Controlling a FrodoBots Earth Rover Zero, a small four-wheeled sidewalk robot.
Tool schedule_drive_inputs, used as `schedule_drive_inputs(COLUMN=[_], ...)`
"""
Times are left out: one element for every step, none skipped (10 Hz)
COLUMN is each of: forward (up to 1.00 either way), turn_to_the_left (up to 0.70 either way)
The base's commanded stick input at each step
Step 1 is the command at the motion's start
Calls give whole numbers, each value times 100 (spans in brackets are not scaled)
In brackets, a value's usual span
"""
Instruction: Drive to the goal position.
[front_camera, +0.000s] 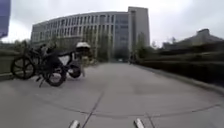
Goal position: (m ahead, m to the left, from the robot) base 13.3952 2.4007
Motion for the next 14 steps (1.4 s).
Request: schedule_drive_inputs(forward=[85, 85, 85, 85, 85, 85, 85, 85, 85, 85, 85, 85, 85, 85], turn_to_the_left=[-34, -34, -34, -34, -34, -11, -1, 0, 0, 0, 0, 0, 0, 0])
